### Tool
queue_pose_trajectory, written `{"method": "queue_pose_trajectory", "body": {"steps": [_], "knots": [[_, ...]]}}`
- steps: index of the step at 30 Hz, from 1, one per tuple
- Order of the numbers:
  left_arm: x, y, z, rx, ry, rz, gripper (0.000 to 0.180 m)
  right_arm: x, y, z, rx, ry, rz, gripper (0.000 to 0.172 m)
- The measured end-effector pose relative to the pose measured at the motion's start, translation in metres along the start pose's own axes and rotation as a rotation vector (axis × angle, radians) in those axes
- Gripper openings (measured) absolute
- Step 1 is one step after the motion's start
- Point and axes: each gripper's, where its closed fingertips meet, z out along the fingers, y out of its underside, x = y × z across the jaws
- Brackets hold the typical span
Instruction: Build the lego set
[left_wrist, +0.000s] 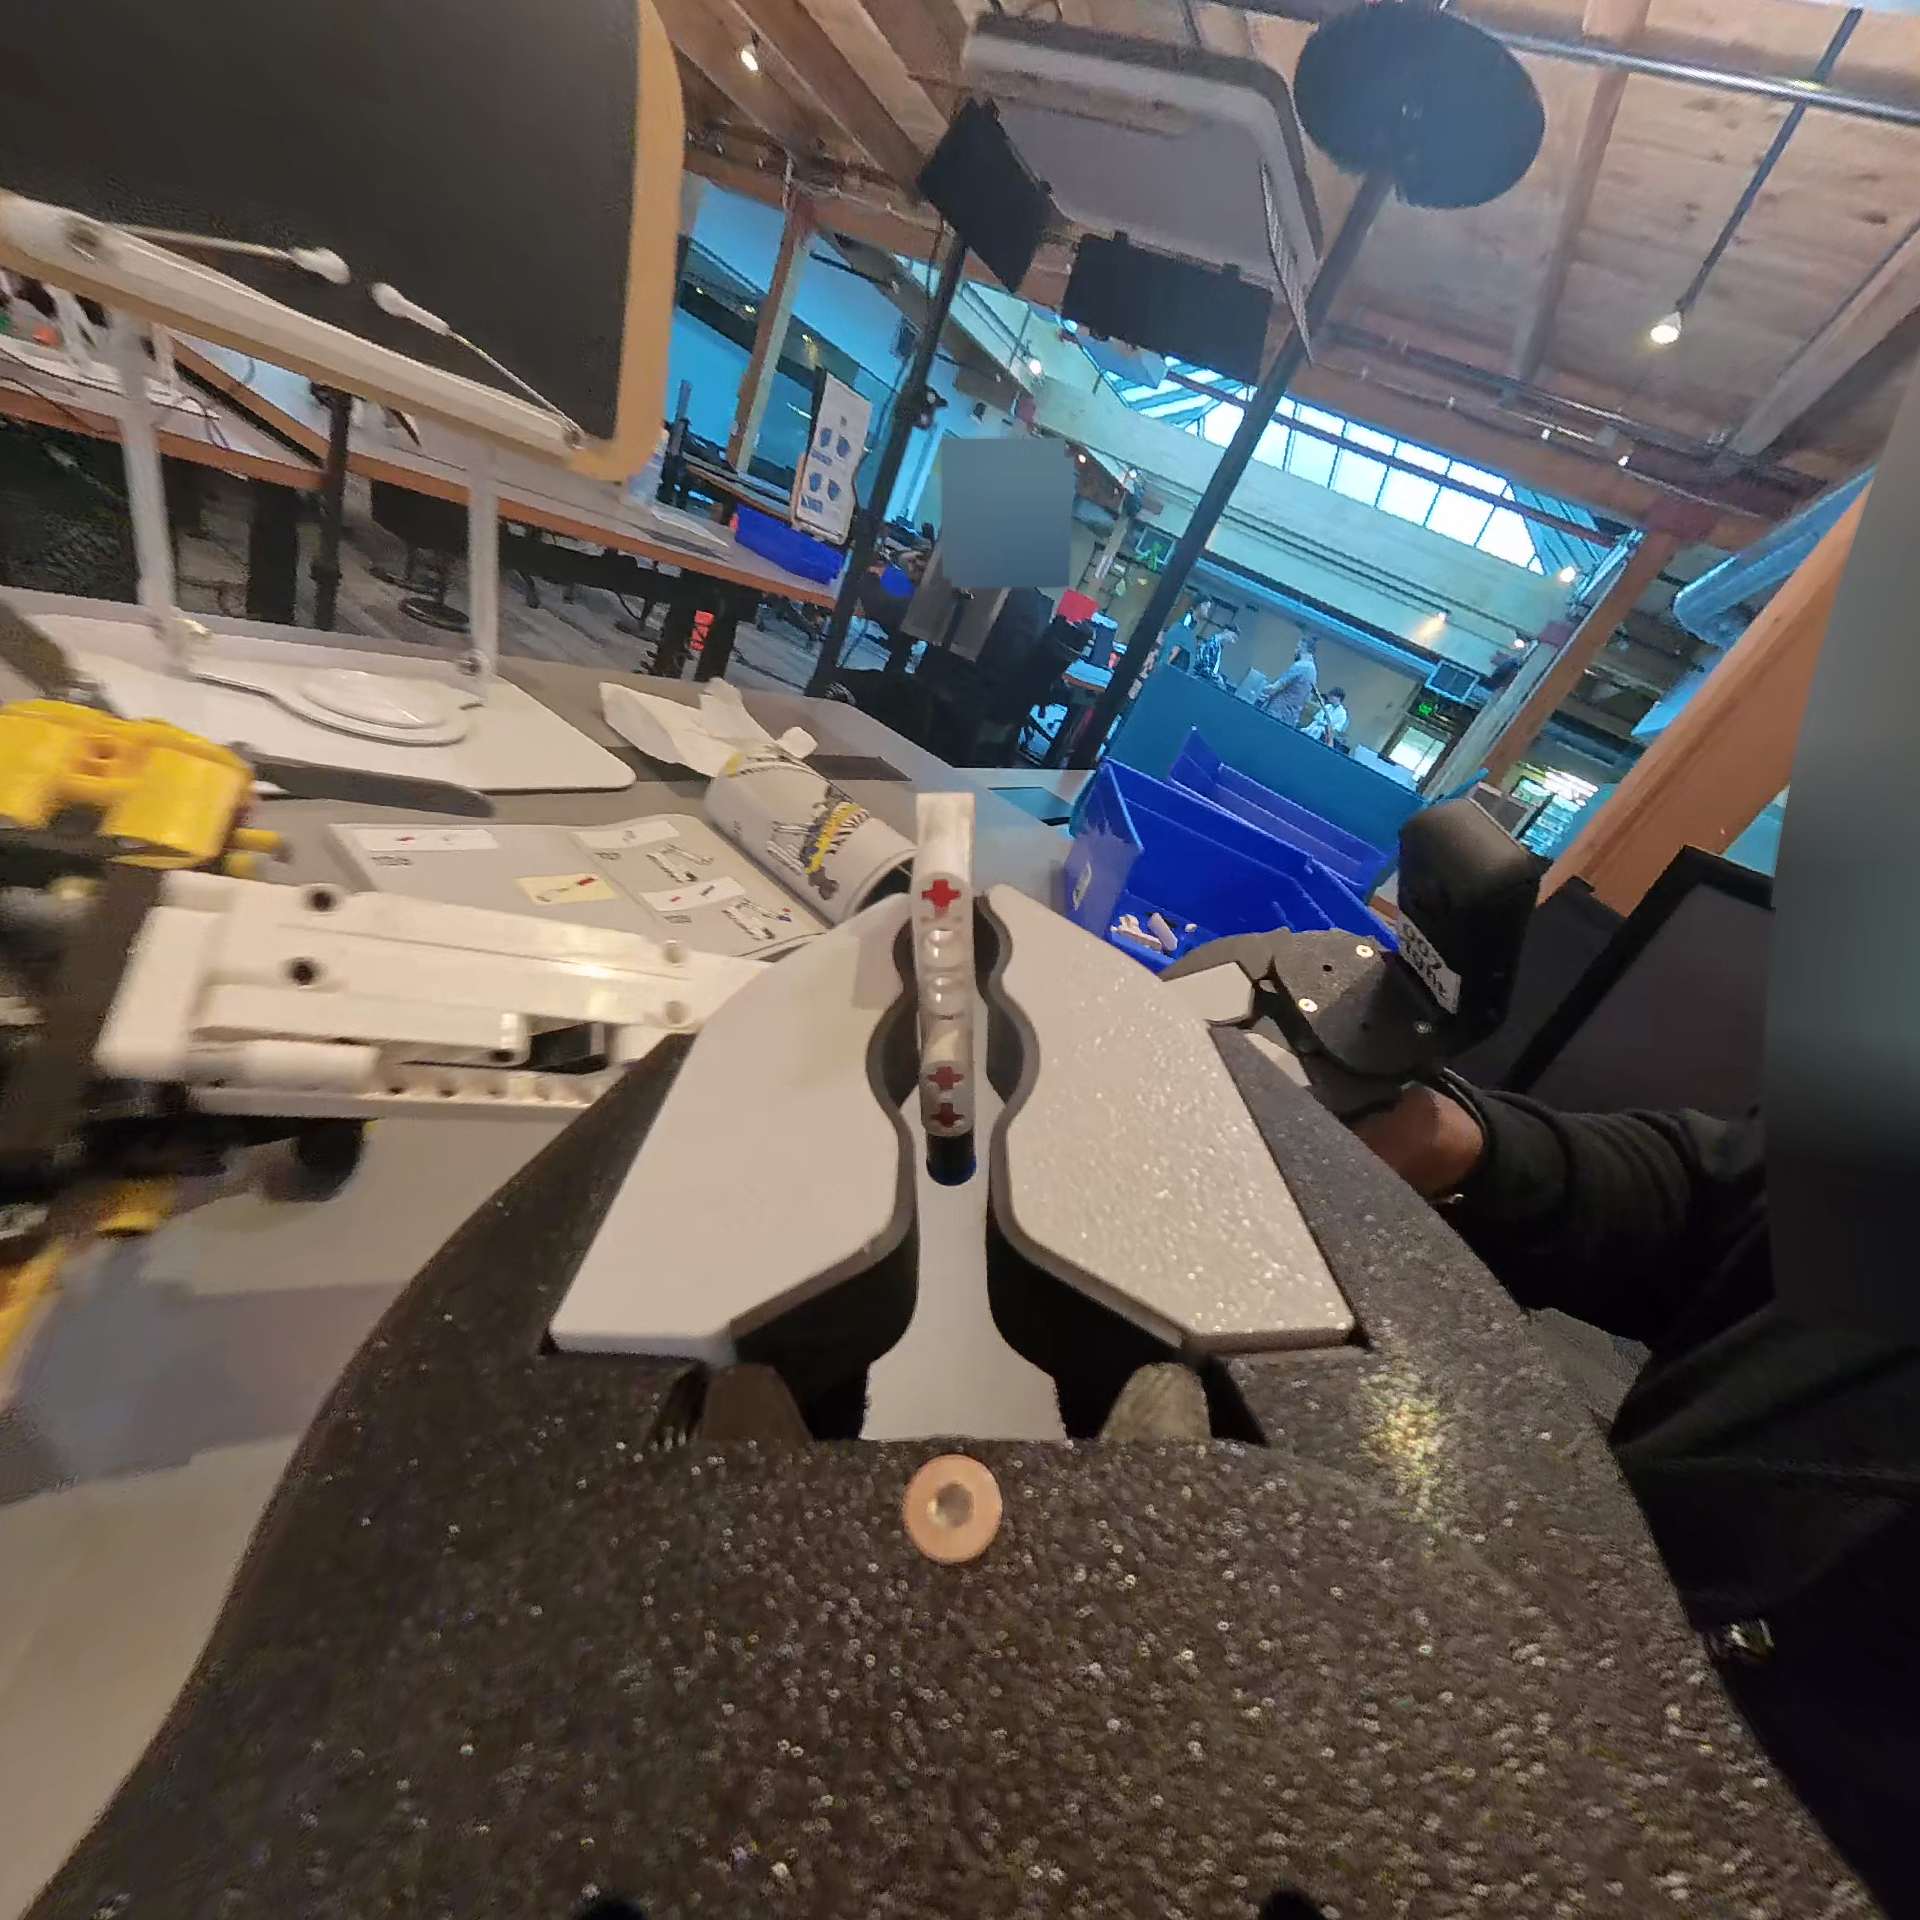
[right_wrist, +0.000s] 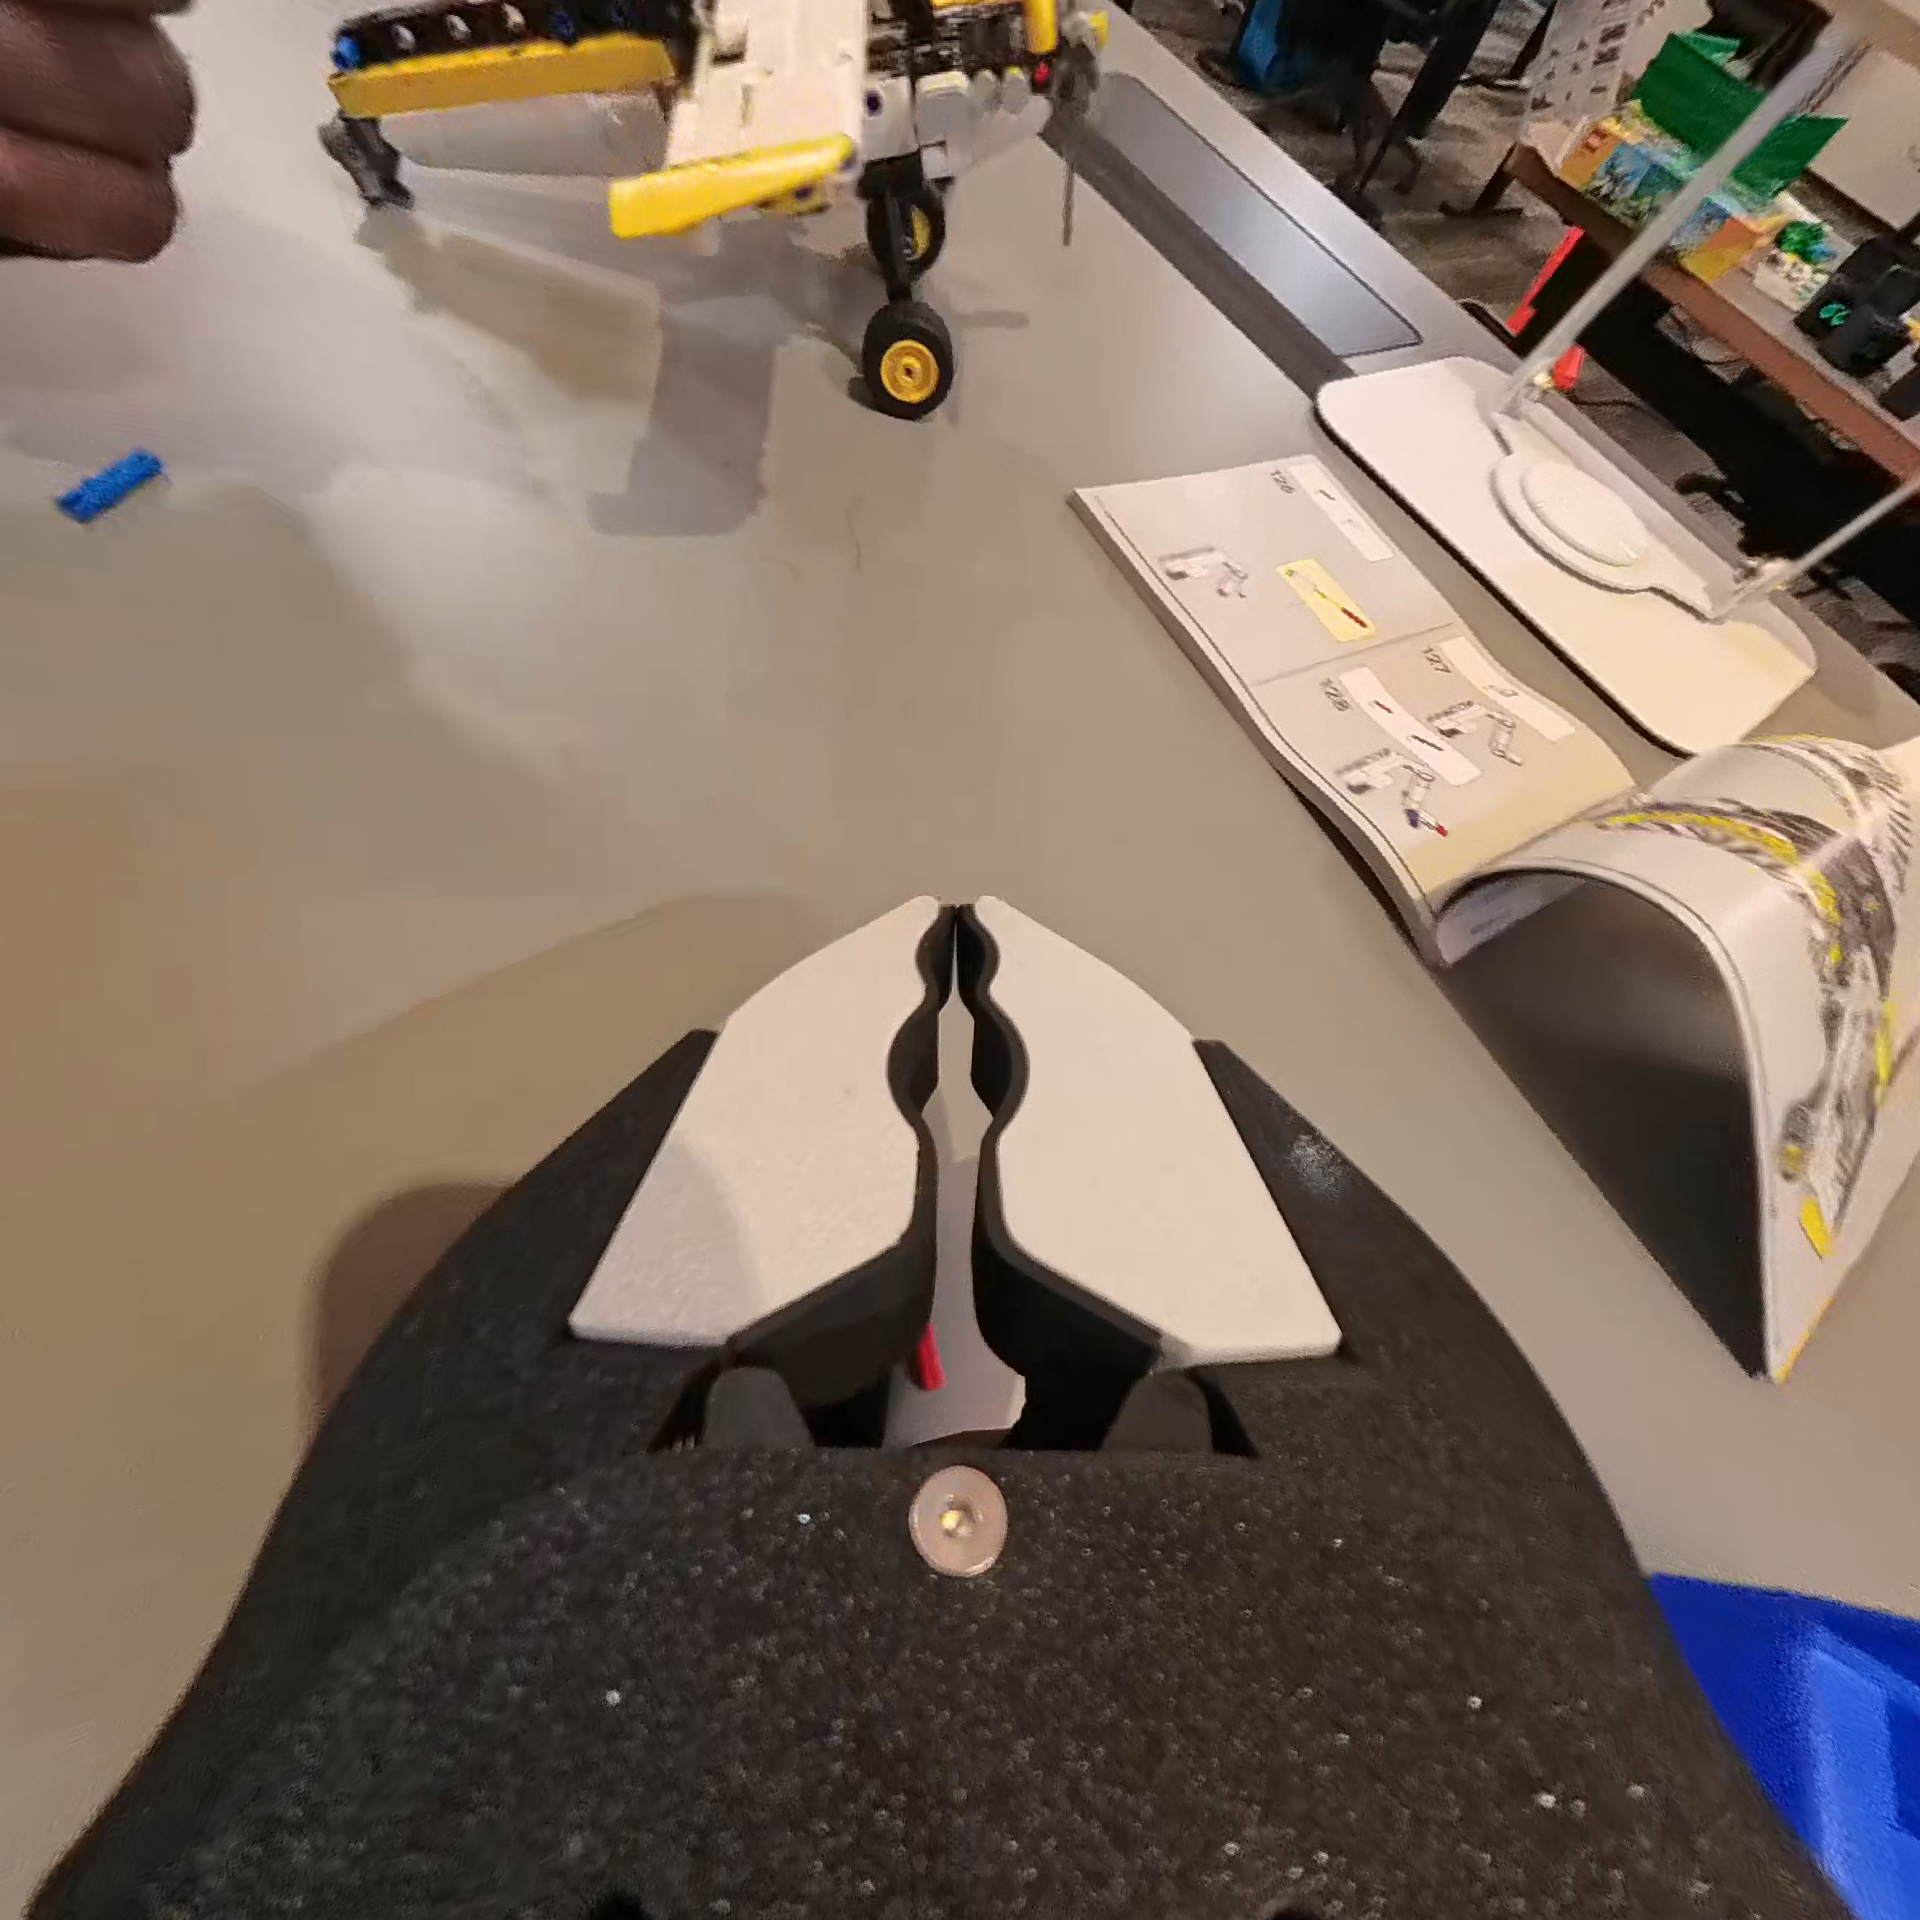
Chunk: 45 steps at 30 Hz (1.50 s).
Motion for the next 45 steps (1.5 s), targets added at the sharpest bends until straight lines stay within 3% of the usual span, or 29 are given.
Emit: {"method": "queue_pose_trajectory", "body": {"steps": [5,9,15,20,26,30,35,38,45], "knots": [[-0.027,-0.007,-0.029,0.028,-0.057,0.032,0.008,-0.036,-0.026,0.012,0.013,-0.073,-0.012,0.0],[-0.043,0.003,-0.042,0.018,-0.104,-0.009,0.008,-0.091,-0.043,0.028,0.001,-0.209,-0.057,0.003],[-0.048,0.019,-0.037,-0.055,-0.156,0.032,0.008,-0.17,-0.054,0.056,-0.073,-0.388,-0.087,0.011],[-0.044,0.027,-0.033,-0.101,-0.177,0.116,0.007,-0.194,-0.062,0.071,-0.119,-0.399,-0.08,0.021],[-0.046,0.028,-0.033,-0.105,-0.172,0.086,0.008,-0.2,-0.06,0.081,-0.179,-0.374,-0.109,0.028],[-0.042,0.034,-0.031,-0.145,-0.165,0.126,0.008,-0.2,-0.062,0.087,-0.187,-0.377,-0.104,0.007],[-0.034,0.04,-0.029,-0.189,-0.133,0.146,0.008,-0.195,-0.059,0.083,-0.175,-0.386,-0.13,0.003],[-0.024,0.046,-0.026,-0.215,-0.073,0.075,0.008,-0.18,-0.062,0.072,-0.088,-0.368,-0.125,0.003],[0.007,0.067,-0.006,-0.239,0.09,-0.262,0.008,-0.109,-0.086,0.027,0.208,-0.228,-0.029,0.0]]}}
